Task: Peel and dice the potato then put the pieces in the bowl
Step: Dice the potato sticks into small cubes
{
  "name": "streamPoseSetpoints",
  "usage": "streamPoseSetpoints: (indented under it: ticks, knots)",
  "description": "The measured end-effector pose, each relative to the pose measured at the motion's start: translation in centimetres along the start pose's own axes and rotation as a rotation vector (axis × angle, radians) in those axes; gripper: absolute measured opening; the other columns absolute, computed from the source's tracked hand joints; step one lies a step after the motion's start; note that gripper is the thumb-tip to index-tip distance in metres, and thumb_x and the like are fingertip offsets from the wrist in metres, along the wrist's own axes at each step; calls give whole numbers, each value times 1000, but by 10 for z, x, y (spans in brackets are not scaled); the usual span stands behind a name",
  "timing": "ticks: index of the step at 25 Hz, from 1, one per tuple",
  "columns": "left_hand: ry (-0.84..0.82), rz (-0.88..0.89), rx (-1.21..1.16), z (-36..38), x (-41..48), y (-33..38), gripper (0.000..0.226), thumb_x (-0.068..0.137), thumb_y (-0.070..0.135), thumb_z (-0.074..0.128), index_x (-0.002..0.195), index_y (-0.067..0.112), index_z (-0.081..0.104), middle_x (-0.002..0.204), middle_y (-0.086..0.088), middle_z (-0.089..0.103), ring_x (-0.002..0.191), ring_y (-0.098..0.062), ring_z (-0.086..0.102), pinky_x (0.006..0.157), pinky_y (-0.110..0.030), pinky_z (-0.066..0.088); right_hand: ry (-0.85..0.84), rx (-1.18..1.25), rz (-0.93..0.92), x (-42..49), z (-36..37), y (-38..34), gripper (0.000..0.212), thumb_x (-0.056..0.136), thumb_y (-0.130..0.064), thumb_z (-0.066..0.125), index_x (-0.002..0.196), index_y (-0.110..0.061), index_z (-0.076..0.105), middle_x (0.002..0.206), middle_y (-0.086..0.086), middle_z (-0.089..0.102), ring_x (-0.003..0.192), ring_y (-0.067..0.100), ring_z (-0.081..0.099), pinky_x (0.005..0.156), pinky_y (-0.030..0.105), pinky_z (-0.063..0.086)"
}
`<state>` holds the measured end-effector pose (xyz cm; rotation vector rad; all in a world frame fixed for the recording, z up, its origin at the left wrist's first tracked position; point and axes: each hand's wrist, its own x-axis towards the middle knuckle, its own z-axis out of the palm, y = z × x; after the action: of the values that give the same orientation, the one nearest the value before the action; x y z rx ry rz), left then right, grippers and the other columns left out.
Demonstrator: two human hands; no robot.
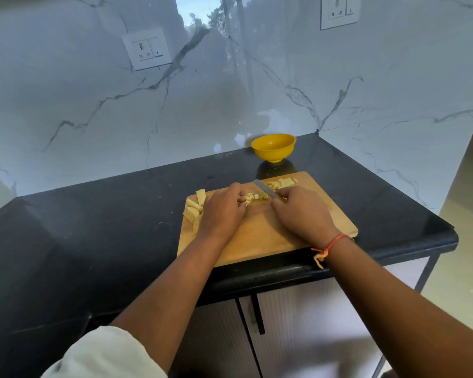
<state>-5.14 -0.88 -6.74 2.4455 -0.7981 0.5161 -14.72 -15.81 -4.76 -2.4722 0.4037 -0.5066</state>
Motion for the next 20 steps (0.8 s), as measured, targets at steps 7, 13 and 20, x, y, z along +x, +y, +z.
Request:
streamPoseSetpoints:
  ticks: [7,13,20]
  knots:
    - [-29,-125,-153,-2,10,3,15,89,16,71,94,24,60,82,13,65,81,-6,61,78,-37,56,40,-64,-90,-7,7,2,35,99,-36,48,127,-26,67,88,-1,70,73,13,57,63,28,47]
    - [-84,-278,-56,-49,2,-20,8,95,22,65,96,27,71,99,12,65,88,-3,56,77,-24,46,11,-86,-200,-13,7,4,40,99,-40,47,135,-31,61,83,-4,68,72,13,61,65,33,56]
    - [-403,-337,78,-77,-4,-24,36,83,34,78,115,25,68,111,6,61,102,-12,57,80,-25,44,44,-139,-235,-11,14,5,43,99,-43,44,137,-32,59,78,-7,61,68,10,58,61,30,55]
